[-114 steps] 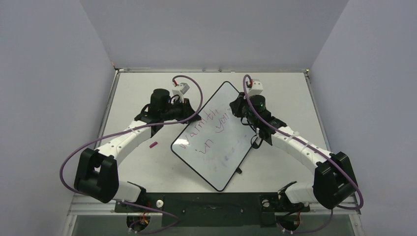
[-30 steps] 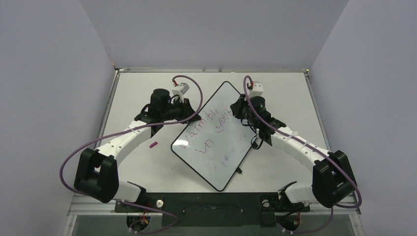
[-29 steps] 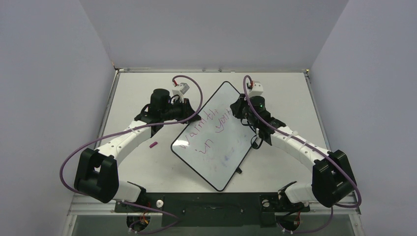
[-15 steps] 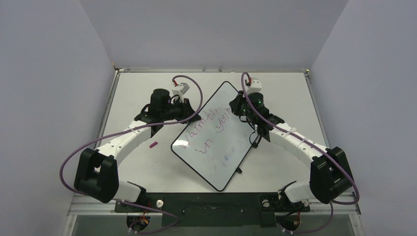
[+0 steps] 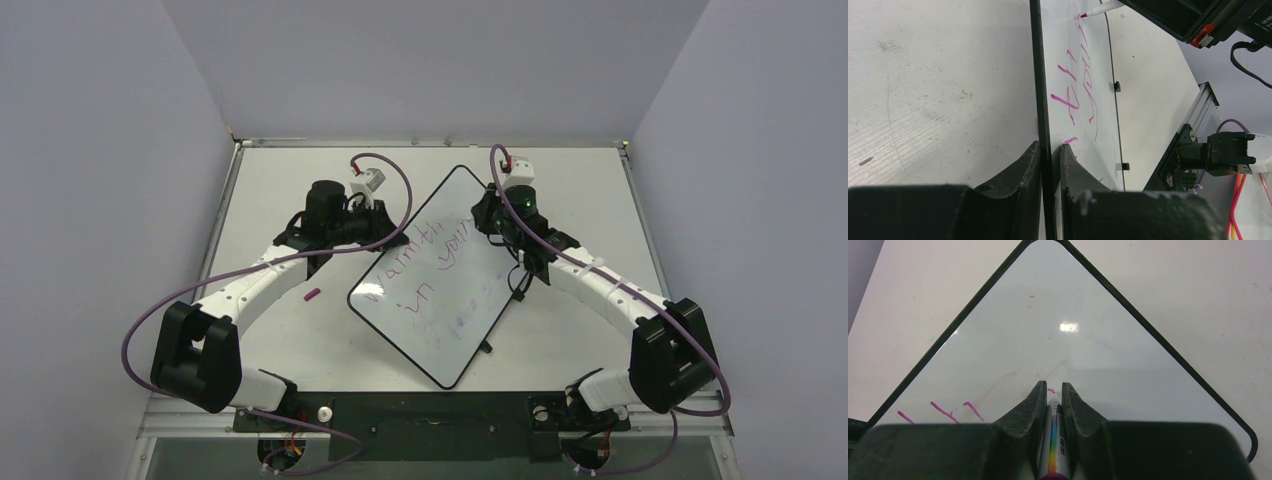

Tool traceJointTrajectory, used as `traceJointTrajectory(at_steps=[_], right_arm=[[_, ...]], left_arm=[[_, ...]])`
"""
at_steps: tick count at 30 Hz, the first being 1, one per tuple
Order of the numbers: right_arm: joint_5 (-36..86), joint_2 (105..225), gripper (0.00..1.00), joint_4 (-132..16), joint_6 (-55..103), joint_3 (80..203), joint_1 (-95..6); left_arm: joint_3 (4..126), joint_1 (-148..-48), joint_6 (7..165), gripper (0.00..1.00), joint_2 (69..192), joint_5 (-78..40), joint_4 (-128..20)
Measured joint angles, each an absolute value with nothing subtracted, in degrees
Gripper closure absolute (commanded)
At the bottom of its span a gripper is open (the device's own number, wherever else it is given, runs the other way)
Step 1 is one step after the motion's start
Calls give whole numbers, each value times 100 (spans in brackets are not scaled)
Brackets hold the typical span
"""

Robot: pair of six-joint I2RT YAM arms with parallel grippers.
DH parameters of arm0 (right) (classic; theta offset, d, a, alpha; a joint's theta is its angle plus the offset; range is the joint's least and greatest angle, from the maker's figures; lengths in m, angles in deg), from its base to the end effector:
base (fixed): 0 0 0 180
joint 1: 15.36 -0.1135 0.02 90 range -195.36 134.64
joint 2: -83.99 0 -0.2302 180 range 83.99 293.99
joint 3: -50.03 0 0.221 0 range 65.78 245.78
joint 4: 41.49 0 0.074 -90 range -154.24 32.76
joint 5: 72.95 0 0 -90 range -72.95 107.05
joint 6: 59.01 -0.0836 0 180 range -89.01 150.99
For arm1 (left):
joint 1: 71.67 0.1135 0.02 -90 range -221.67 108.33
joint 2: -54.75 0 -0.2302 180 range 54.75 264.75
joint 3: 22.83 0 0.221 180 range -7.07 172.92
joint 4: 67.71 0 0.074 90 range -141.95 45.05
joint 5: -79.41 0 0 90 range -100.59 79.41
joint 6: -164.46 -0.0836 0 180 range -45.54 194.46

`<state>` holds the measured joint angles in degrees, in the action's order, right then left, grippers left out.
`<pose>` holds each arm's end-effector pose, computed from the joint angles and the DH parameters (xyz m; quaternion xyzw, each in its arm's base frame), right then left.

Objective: Write a sentence on the whiteboard

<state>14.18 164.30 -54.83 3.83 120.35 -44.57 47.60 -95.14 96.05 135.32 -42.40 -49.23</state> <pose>0.3019 0.1640 0.2397 -0.0012 0.8353 0.2410 0.4941 0.2825 -0.1707 0.2322 0.1534 0.8246 -0.4058 0.3631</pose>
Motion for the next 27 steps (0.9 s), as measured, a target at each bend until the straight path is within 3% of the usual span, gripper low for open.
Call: traceJointTrajectory(at_steps=[10, 17, 27], right_arm=[[1459, 15473, 100, -5640, 390, 11812, -4459], [1774, 14585, 100, -5382, 224, 10927, -4597], [1883, 13726, 100, -4875, 176, 9661, -6007]], left_arm=[[4760, -9514, 9607, 100, 13532, -4242, -4923], [4758, -9514, 9609, 100, 13530, -4242, -4923], [4747, -9514, 9609, 100, 13502, -4240, -4923]])
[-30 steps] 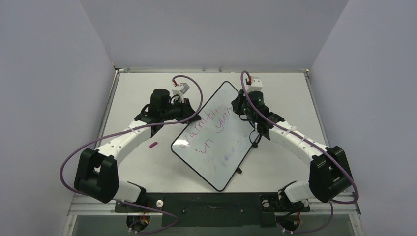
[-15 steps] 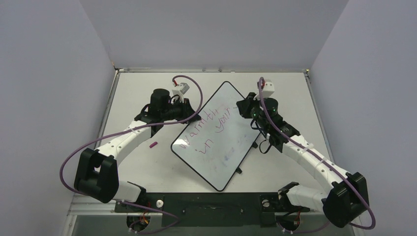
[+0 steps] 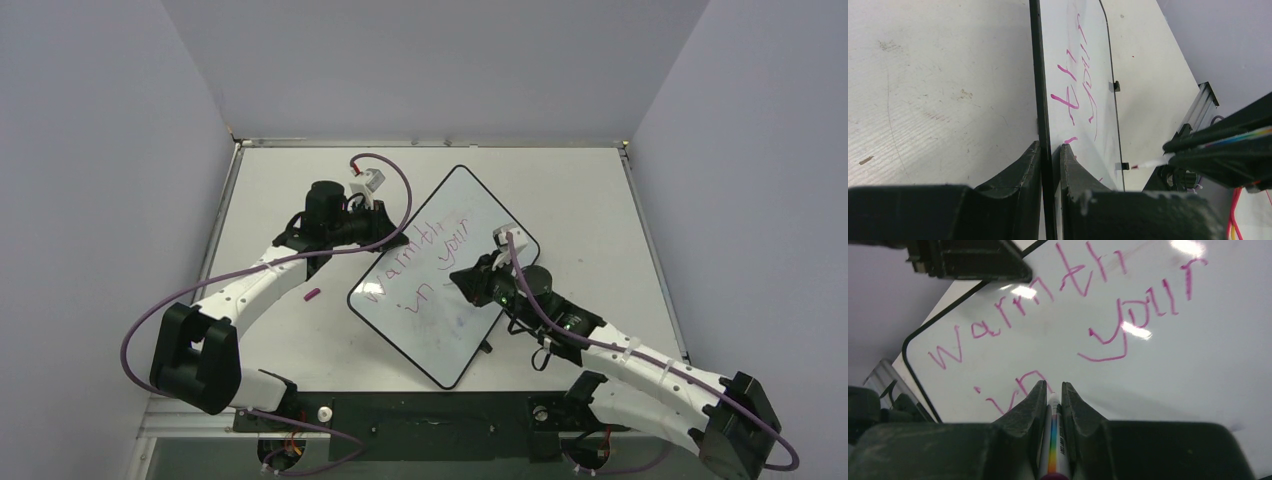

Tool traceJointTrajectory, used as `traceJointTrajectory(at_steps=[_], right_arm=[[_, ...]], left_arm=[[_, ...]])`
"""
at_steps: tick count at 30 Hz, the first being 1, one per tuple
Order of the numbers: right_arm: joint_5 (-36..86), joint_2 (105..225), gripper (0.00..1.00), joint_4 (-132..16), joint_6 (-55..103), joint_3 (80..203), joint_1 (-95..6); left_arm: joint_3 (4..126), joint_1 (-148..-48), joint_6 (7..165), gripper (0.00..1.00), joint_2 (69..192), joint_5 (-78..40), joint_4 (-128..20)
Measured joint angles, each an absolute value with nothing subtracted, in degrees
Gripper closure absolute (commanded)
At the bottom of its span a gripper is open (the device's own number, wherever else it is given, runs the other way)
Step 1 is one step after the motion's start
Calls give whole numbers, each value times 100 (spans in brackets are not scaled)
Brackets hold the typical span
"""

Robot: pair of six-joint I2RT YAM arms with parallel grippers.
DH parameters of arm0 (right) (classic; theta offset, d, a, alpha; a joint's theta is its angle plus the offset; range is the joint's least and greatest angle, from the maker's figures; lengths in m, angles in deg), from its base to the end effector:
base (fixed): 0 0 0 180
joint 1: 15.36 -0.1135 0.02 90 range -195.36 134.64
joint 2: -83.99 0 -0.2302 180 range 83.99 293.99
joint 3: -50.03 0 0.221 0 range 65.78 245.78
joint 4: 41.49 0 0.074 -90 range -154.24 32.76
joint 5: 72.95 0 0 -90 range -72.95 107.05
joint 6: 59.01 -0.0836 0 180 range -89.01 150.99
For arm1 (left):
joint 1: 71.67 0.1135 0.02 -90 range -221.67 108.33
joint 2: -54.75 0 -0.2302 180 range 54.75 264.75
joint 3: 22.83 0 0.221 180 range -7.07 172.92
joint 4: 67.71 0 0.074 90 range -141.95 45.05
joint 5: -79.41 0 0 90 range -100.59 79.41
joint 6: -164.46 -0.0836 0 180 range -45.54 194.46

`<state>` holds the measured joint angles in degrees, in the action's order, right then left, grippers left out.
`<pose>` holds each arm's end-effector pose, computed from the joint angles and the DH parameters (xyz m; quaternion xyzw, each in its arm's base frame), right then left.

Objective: Write a sentence on the whiteboard

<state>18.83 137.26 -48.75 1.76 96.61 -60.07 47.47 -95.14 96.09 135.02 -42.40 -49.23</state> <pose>0.1792 0.1811 0.2343 -0.1156 0.7792 0.3802 0.4847 0.2817 -0.1704 0.2330 0.1535 0.8239 -0.4062 0.3642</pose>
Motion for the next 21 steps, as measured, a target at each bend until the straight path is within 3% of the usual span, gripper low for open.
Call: traceJointTrajectory(at_steps=[12, 21], right_arm=[[1521, 13508, 100, -3868, 1, 8724, -7134], [1186, 13678, 100, -3474, -119, 8496, -7355]], left_arm=[[4716, -9514, 9611, 100, 13467, -4231, -4927], [4716, -9514, 9615, 100, 13464, -4229, -4927]])
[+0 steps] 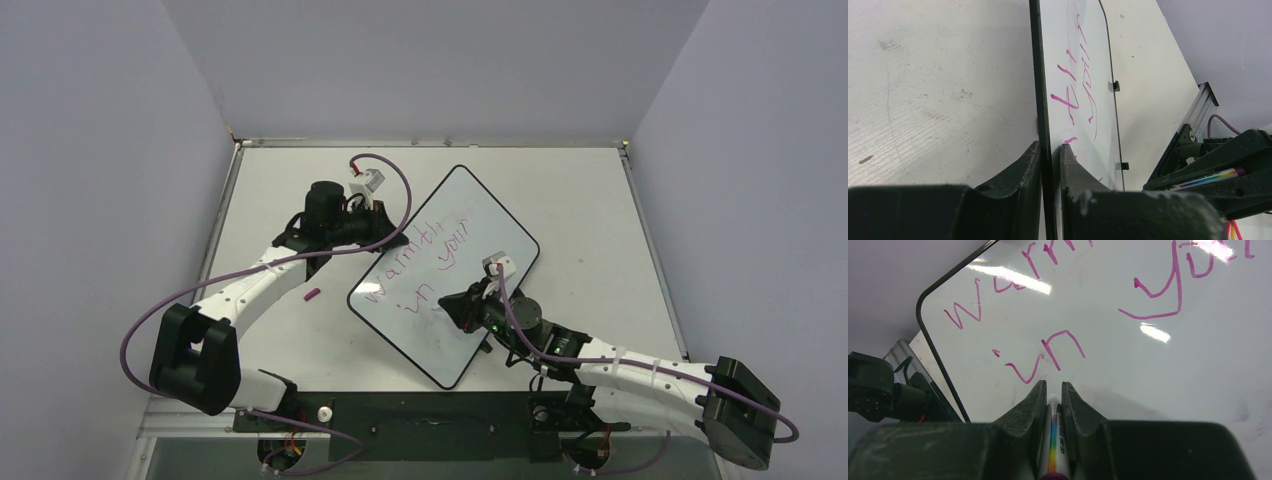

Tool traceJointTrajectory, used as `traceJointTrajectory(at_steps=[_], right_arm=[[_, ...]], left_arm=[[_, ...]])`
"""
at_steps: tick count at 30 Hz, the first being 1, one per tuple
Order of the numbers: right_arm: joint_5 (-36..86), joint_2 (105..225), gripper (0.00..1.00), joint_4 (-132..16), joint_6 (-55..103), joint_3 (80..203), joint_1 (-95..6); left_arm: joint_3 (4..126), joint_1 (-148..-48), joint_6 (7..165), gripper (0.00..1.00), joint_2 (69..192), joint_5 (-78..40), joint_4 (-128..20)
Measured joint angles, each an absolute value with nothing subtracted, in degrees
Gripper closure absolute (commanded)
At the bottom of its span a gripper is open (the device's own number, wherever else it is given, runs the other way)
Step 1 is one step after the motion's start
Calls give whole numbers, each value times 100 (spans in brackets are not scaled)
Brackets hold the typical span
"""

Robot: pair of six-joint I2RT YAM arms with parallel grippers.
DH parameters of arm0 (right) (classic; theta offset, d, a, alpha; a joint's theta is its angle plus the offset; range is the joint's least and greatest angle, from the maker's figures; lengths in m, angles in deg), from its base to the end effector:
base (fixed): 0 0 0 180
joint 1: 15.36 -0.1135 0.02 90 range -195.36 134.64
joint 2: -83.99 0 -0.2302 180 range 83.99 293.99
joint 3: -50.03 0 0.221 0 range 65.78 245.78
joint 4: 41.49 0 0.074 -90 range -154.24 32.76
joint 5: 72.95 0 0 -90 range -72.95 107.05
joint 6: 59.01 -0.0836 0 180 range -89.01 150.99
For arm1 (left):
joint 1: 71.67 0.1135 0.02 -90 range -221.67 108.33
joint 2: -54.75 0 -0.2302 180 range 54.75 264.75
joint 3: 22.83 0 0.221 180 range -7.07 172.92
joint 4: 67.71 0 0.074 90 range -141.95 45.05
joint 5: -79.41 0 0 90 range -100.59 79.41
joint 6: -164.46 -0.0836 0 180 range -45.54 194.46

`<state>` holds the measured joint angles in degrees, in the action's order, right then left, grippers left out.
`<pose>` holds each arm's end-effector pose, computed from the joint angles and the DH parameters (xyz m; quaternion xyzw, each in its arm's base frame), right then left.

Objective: Write a sentence on the whiteboard

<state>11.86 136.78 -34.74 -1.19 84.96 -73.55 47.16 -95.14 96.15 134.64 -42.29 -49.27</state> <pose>0.1358 0.2046 0.1988 -0.1456 0.7581 0.4256 0.4721 0.2806 -0.1697 0.2332 0.1528 0.8238 -0.4058 0.3652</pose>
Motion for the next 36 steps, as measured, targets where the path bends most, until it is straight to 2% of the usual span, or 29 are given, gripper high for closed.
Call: traceJointTrajectory(at_steps=[19, 36], right_arm=[[821, 14194, 100, -2991, -135, 8485, -7499], [559, 14089, 100, -3009, -205, 8361, -7886]], left_arm=[[4668, -9511, 9629, 100, 13443, -4186, -4960], [4668, -9511, 9631, 100, 13443, -4186, -4962]])
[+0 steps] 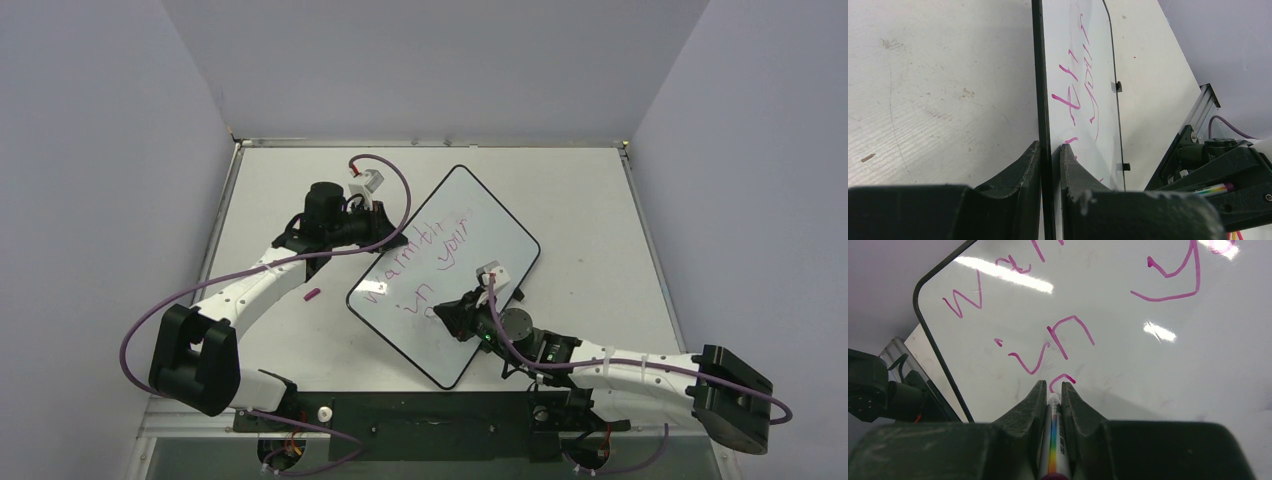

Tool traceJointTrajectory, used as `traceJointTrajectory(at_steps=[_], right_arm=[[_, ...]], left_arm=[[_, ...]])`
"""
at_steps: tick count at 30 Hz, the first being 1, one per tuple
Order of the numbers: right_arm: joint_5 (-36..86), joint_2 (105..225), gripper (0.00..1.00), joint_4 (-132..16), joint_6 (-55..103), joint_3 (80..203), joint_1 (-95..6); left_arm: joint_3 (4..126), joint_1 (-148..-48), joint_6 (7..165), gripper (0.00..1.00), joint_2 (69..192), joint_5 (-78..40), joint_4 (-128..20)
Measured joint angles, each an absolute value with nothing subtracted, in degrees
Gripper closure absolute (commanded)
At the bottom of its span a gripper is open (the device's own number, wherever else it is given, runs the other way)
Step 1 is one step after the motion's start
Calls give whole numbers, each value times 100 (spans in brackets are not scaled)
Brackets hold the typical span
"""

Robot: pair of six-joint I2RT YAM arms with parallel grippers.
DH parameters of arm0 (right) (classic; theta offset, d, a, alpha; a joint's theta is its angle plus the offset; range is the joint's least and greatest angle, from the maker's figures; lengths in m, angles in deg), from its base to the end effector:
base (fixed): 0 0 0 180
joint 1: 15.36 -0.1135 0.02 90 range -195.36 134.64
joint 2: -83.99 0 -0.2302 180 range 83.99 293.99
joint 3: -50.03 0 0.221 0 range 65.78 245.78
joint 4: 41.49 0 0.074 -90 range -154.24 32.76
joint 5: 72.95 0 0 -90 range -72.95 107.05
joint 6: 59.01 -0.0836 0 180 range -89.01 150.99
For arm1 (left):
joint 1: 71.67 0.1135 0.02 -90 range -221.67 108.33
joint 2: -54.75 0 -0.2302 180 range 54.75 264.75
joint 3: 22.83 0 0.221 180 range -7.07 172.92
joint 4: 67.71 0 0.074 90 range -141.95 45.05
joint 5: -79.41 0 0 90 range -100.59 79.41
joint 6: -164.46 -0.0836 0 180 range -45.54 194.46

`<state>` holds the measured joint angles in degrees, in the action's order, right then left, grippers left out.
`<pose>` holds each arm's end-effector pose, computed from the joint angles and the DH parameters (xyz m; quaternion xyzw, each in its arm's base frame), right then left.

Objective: Write a sentence on the whiteboard

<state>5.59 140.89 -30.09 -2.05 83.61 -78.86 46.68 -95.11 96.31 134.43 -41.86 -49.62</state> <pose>0.1263 0.2161 0.1866 -0.1423 0.7622 0.4161 0.4750 0.2804 -0.1689 0.2321 0.1497 0.8246 -0.4037 0.3669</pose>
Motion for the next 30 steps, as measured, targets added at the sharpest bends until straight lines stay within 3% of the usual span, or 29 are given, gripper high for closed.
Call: traceJointTrajectory(at_steps=[30], right_arm=[[-377, 13739, 100, -3675, -559, 8282, -7921]], left_arm=[[4664, -9511, 9631, 100, 13443, -4164, -4960]])
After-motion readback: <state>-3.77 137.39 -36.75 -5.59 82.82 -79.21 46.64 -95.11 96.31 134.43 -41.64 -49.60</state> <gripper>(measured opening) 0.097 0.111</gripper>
